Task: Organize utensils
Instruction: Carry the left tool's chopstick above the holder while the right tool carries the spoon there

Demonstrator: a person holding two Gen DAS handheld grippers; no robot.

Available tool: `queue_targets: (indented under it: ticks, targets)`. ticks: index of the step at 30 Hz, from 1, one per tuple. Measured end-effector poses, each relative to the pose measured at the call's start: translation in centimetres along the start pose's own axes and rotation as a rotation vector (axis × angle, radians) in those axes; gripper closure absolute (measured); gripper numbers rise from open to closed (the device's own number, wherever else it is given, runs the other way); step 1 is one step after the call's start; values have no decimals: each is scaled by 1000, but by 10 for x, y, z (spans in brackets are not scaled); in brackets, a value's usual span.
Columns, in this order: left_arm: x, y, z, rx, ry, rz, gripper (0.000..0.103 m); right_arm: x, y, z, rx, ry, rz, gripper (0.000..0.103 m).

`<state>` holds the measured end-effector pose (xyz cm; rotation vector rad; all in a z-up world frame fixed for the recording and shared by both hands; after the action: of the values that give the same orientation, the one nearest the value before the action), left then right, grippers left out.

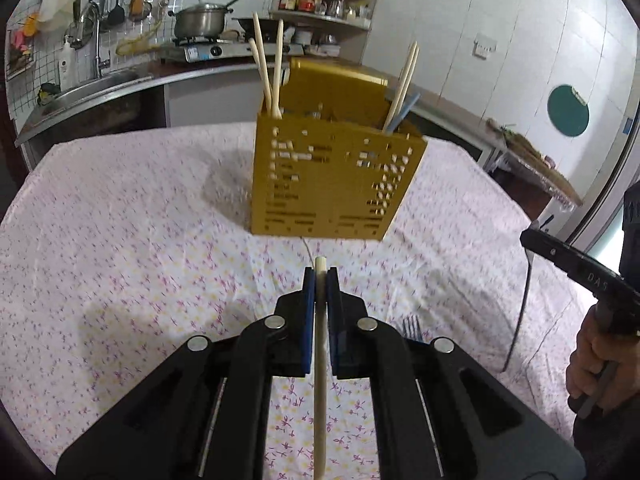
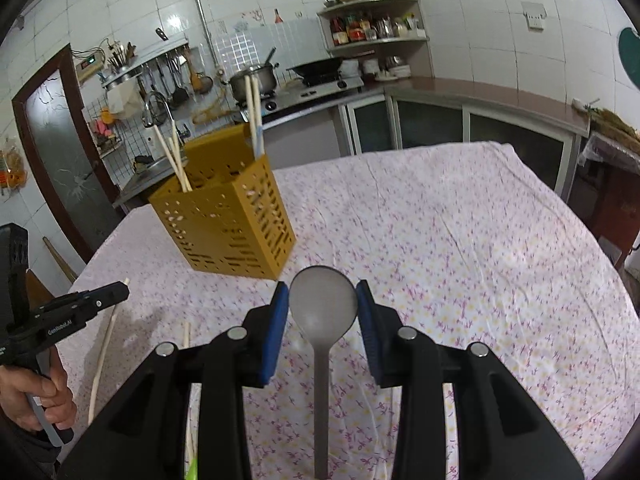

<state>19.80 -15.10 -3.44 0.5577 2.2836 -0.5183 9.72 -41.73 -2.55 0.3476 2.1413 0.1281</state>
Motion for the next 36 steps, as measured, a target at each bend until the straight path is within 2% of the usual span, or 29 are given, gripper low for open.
queue_targets:
  ticks: [10, 22, 36]
  targets:
    - [-18, 3, -25, 16, -101, -27, 99, -12, 14, -14, -14, -37, -29, 68]
    - [-22, -1, -30, 20, -104, -20, 99, -17, 15, -18, -25, -44, -39, 68]
    - [-67, -9, -67, 5, -205, 29, 99, -47, 35, -37, -41, -102, -78, 68]
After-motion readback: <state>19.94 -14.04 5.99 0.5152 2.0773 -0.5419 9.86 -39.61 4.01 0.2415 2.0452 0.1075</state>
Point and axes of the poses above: each gripper's, at about its wrist camera, not at the fingertips, and z roughly the way its jaws point, y to its left, x to its underside, the point moved 8 cm from there along z, roughly the way its jaws point
